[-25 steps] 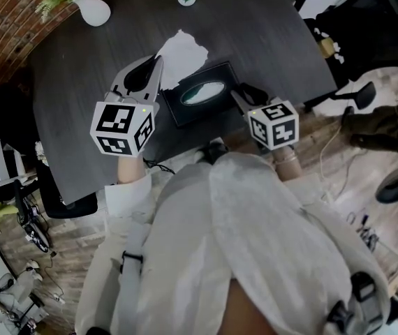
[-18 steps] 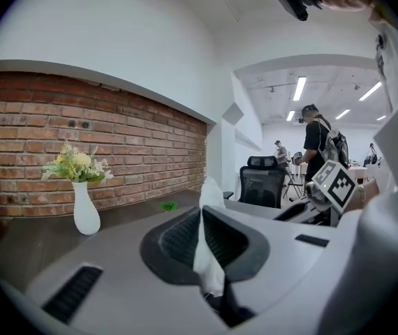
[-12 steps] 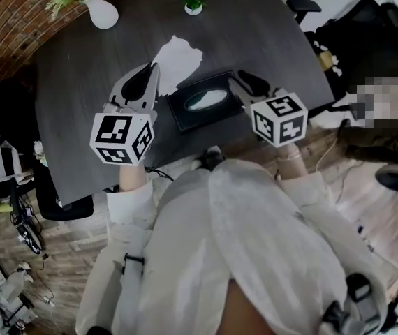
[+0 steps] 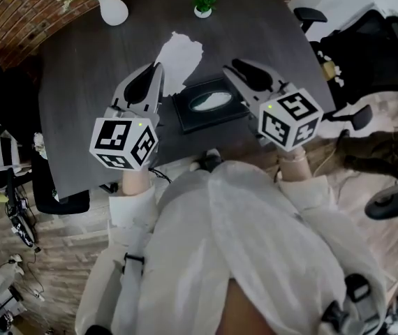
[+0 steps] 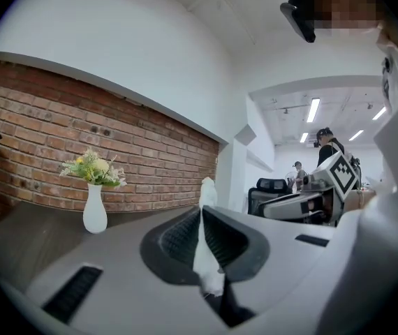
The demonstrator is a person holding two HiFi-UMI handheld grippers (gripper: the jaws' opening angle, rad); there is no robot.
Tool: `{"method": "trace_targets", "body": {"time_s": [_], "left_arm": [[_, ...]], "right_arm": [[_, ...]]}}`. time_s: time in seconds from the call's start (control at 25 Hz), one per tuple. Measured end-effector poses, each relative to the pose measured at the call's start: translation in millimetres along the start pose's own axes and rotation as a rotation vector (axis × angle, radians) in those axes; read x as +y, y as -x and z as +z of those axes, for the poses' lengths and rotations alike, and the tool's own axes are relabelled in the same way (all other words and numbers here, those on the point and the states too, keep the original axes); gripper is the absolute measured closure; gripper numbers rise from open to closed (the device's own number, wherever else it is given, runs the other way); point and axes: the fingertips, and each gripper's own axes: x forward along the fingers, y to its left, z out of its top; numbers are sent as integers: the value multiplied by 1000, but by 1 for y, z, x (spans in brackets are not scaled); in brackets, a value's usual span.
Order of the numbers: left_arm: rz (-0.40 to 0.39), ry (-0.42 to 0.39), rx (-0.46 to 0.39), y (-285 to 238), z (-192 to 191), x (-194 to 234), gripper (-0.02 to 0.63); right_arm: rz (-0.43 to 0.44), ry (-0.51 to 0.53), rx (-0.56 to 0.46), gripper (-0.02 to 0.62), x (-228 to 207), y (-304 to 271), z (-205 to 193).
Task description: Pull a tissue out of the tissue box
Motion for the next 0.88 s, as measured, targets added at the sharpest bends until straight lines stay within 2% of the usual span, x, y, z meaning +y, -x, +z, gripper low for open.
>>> {"method": "trace_targets", "body": {"time_s": [0.36, 0.52, 0.76, 0.88], "left_arm": [[-8, 33, -59, 21, -5, -14, 597], [-6, 79, -86, 29, -5, -14, 597], [-34, 178, -91, 35, -18, -13, 597], [-37, 204, -77, 36, -25, -15, 597]], "right_arm": [[44, -9, -61, 562, 27, 0, 9], [70, -44, -38, 568, 29, -2, 1], [75, -66, -1, 574, 30, -3, -14], [78, -74, 19, 580, 31, -4, -22]]}}
